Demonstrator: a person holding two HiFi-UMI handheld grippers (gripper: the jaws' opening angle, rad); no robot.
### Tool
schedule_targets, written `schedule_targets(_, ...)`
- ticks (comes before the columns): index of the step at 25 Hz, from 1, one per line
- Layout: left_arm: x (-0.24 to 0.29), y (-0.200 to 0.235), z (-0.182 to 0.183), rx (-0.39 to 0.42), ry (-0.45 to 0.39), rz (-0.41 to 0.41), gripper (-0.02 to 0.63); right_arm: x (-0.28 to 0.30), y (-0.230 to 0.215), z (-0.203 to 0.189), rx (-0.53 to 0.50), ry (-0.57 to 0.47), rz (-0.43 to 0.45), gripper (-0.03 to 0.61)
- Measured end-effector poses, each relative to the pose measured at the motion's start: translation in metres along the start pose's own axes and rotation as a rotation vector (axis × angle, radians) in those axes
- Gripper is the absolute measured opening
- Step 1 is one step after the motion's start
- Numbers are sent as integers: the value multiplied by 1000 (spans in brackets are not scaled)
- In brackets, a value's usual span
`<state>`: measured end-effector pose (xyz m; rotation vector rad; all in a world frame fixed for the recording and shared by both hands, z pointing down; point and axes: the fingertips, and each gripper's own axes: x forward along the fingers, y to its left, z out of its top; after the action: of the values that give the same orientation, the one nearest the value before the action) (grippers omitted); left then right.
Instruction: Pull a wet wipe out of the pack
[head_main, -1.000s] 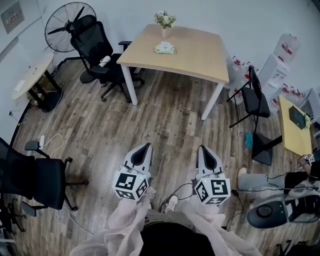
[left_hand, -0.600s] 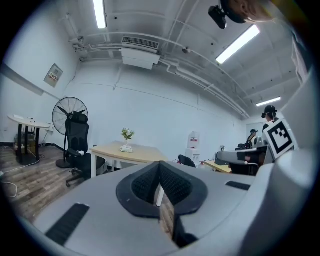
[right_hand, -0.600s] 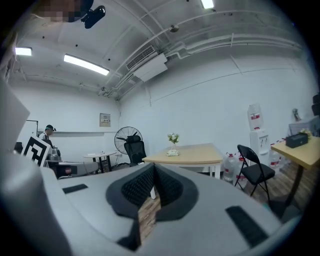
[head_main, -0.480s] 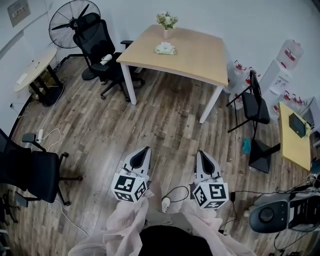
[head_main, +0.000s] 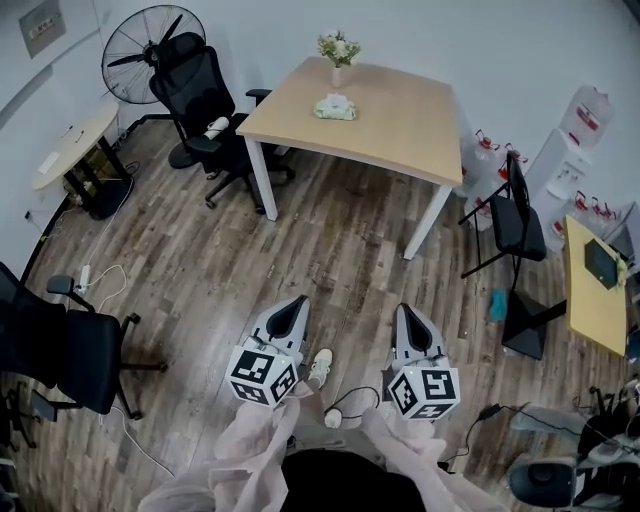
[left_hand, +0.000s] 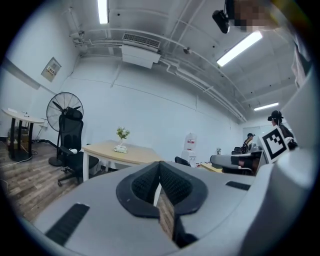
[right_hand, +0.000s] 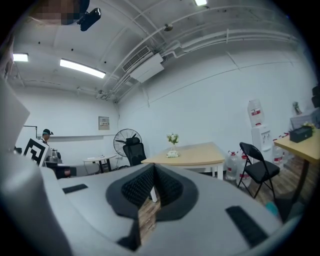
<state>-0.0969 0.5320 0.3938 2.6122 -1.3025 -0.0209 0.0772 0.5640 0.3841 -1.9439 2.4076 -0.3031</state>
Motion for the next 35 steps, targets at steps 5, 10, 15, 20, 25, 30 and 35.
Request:
schedule_targets(5, 40, 17, 14, 37, -3, -24, 11, 42, -8, 10, 2, -7, 15, 11)
schedule_targets(10, 77, 43, 24, 37, 10, -24, 11, 84, -22, 18, 13, -2, 1, 11)
schedule_targets(15, 116, 64, 33, 41, 6, -30, 11, 122, -38, 25, 11, 1, -8, 11)
schedule_targets(20, 148, 81, 42, 42, 5, -39, 11, 156, -48, 34, 4, 3, -18, 11)
schedule_targets(25, 174, 98, 46, 49, 12, -40, 11, 184, -57, 37, 4, 10, -28, 11)
schedule_targets(30, 195, 117, 49, 46, 19, -37, 11, 211, -63, 40, 0, 17, -35, 11)
schedule_targets(35, 216, 133, 52, 43, 21, -46, 11, 236, -66, 42, -5, 24, -42, 11)
